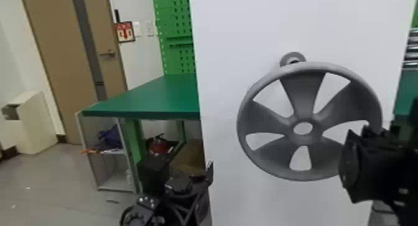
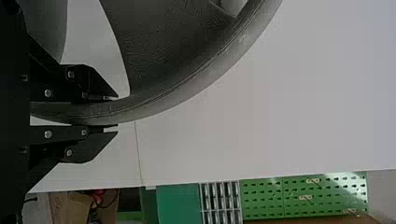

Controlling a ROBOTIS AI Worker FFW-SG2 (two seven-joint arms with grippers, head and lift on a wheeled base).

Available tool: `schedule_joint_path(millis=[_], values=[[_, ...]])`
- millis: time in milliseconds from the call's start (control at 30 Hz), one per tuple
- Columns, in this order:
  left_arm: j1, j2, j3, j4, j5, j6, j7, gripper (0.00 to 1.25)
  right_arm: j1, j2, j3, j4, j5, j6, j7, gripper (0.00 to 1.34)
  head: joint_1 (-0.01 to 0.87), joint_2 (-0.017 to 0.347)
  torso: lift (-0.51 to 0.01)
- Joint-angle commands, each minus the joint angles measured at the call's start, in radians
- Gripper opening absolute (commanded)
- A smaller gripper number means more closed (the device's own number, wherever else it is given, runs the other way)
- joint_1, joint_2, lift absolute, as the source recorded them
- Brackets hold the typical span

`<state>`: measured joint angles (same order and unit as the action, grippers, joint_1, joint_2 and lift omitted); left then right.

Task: Hold the wheel and insert it

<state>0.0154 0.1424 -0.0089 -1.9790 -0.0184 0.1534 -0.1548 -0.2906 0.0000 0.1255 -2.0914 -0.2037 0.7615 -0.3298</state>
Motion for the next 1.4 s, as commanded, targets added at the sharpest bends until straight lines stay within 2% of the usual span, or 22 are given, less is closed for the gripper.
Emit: schedule_joint_path(millis=[0, 600, 1367], values=[[-0.002, 0.000, 0.000, 0.000, 0.000, 0.000, 0.000, 1.15, -0.019, 0.001, -0.003, -0.002, -0.002, 0.018, 0.000, 0.14, 0.344, 0.322, -0.443], [-0.009, 0.000, -0.011, 0.009, 0.000, 0.002, 0.000, 1.15, -0.099, 0.001, -0.018, 0.002, -0.003, 0.061, 0.000, 0.14, 0.344, 0.322, -0.443], [-0.023, 0.008, -0.039, 0.028, 0.003, 0.003, 0.000, 1.15, -0.228, 0.001, -0.014, 0.011, -0.016, 0.225, 0.000, 0.14, 0.344, 0.322, -0.443]])
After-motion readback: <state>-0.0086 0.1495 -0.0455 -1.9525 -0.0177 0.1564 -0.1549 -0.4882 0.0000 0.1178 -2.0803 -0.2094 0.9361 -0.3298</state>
